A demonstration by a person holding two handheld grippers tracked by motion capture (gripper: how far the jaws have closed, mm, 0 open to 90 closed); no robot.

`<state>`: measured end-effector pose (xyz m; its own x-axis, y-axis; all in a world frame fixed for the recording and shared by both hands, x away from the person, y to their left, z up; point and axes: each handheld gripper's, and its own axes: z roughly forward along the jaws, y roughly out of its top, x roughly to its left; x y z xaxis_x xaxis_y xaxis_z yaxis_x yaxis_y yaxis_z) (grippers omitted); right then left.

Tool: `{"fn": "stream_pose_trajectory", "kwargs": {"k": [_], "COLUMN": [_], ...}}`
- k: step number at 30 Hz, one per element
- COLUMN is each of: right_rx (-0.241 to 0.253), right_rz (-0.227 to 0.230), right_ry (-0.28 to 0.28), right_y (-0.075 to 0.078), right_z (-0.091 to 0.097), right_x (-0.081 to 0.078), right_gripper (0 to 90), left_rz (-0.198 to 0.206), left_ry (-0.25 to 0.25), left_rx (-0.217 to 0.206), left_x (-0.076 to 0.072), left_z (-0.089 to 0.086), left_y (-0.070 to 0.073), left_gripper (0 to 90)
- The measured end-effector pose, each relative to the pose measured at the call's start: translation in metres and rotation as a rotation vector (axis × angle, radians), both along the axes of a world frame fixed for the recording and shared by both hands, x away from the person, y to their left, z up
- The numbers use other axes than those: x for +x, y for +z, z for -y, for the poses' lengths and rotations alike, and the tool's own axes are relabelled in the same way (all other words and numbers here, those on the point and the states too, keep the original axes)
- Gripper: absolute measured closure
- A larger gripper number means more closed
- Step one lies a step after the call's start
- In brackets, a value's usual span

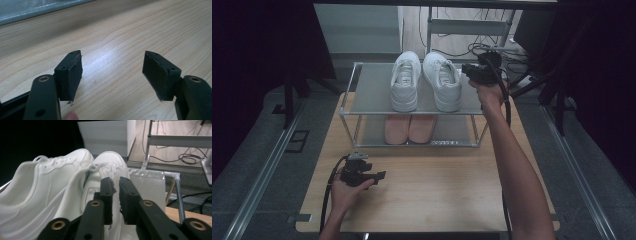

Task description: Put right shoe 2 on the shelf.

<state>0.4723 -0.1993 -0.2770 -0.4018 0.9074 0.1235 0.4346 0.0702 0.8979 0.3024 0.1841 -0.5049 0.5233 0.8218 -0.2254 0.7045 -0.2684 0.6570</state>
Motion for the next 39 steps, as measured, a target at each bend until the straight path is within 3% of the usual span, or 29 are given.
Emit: {"fn": "stream_pose_trajectory", "kwargs": {"k": [6, 13, 19, 29, 39], "right_rx": [-0.006, -0.008, -0.022, -0.049, -0.046], "right_rz": [0.0, -0.025, -0.061, -0.095, -0.109], "right_ry": [0.081, 0.13, 0.128, 0.117, 0.109], "right_y": [-0.013, -0.034, -0.053, -0.069, -0.074], "right_z": [0.013, 0.017, 0.018, 0.018, 0.011], "right_x": [-0.022, -0.035, -0.036, -0.032, -0.032], "right_gripper": [88.4, 89.5, 89.4, 89.5, 89.7], "left_rz": [0.009, 0.01, 0.009, 0.001, -0.007], "left_ry": [0.007, 0.007, 0.001, -0.003, -0.001], "left_rx": [-0.005, -0.002, -0.003, 0.005, 0.007], "left_x": [0.0, -0.001, 0.0, 0.0, 0.0], "left_z": [-0.002, -0.001, 0.0, 0.001, 0.002], "left_y": [0.002, 0.002, 0.001, -0.001, -0.002], "left_gripper": [32.6, 32.7, 32.7, 32.6, 32.6]}}
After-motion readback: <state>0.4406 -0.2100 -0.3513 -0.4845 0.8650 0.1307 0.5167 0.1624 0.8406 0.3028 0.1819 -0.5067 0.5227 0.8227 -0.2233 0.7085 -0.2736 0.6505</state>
